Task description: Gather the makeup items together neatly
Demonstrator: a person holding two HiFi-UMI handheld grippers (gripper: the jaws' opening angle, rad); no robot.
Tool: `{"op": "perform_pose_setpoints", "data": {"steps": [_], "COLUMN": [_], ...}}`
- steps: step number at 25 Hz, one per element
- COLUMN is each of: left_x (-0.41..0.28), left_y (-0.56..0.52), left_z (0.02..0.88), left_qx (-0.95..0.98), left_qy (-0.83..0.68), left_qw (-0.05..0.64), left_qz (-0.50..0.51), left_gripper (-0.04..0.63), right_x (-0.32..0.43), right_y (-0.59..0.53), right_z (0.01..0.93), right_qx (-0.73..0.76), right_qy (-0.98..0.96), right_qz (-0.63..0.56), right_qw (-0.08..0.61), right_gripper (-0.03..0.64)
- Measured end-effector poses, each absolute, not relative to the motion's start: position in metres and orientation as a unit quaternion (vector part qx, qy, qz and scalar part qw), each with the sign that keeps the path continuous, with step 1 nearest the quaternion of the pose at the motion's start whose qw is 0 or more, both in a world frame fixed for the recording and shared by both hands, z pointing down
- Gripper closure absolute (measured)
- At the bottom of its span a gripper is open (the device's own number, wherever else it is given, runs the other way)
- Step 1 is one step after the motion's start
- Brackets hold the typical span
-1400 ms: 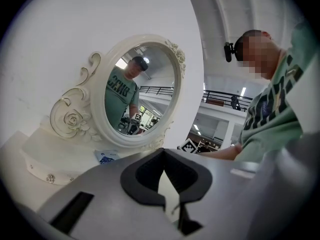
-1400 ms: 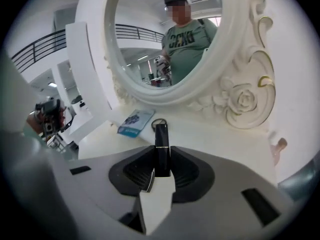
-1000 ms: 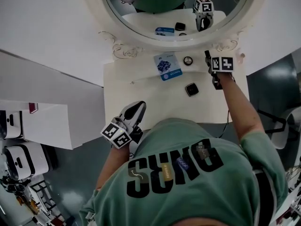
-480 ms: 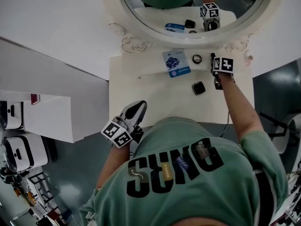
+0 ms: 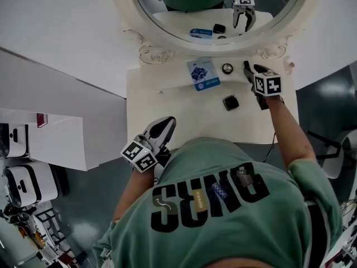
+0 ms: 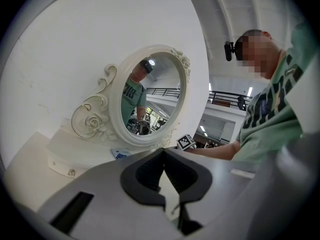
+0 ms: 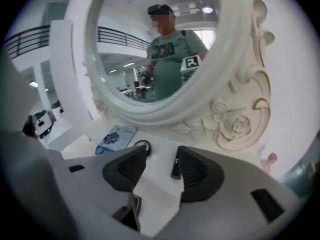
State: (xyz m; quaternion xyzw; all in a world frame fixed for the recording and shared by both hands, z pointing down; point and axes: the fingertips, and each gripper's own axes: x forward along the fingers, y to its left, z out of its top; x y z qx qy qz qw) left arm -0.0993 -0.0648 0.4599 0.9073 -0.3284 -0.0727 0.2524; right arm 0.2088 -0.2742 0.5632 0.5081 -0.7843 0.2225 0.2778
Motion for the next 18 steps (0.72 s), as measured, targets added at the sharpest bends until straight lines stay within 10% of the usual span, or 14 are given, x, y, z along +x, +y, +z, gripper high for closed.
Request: {"op": "perform_pose_setpoints", "data": {"steps": [18], "left_x": [-0.064], "left_y": [-0.061], "left_z": [0.466], "left_qx": [0.912], "left_qy": [-0.318], "left_qw": [0.255], "left_qz": [-0.048], "left_gripper": [0.586], "right_x": [0.147], "right_y": [-0.156], "right_z": [0.722], "right_qx": [0.382], "right_qy": [-0.759], "right_qz": [0.279], "right_qw": [0.449], "right_gripper": [0.285]}}
